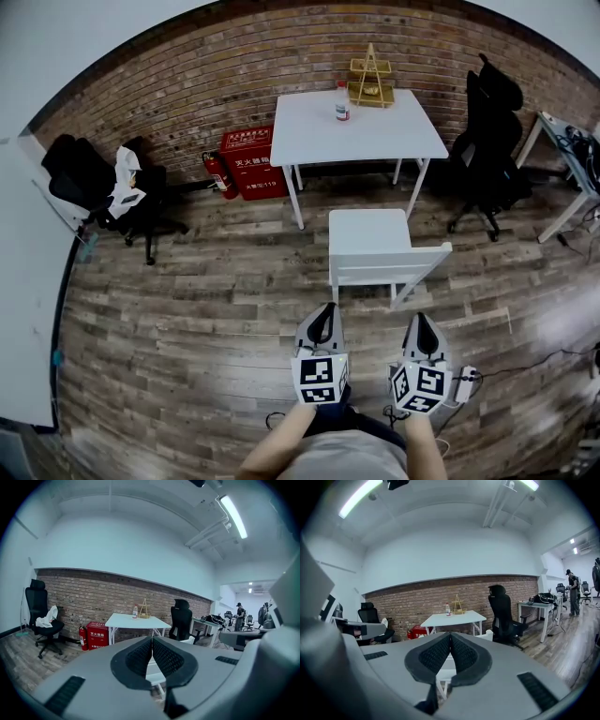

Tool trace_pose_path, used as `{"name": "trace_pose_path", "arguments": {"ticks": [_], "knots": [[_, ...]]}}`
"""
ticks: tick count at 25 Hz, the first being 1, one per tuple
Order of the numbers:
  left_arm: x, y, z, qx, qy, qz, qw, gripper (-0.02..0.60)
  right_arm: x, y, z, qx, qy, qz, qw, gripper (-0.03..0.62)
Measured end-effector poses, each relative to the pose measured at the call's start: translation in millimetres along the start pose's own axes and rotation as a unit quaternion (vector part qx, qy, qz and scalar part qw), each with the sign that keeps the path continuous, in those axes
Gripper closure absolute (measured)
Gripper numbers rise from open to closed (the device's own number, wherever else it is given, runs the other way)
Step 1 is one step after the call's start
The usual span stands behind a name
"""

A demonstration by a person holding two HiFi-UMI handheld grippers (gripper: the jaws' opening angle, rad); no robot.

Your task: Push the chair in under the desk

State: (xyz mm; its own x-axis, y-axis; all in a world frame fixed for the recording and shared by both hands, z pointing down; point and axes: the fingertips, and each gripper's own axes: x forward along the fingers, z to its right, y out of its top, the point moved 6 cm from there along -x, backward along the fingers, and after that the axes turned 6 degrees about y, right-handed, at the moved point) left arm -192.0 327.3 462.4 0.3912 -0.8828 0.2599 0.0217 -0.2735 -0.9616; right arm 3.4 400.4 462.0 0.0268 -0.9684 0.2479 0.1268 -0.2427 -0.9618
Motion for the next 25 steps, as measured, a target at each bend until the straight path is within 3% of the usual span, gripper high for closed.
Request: {"name": "trace_pose_path", "arguments": {"ticks": [13, 25], "knots": [[54.4, 9.7, -32.9, -0.008, -0.005, -0.013, 0.9999, 0.565, 51.5, 12.3, -1.2, 0.000, -0.020, -0.001, 1.000, 0.577], [80.4, 10.0, -23.4, -0.009, -0.008, -0.024, 0.9996, 0.565, 70.5, 15.7, 16.8, 0.002, -0.022, -0.011, 1.000, 0.577]]}}
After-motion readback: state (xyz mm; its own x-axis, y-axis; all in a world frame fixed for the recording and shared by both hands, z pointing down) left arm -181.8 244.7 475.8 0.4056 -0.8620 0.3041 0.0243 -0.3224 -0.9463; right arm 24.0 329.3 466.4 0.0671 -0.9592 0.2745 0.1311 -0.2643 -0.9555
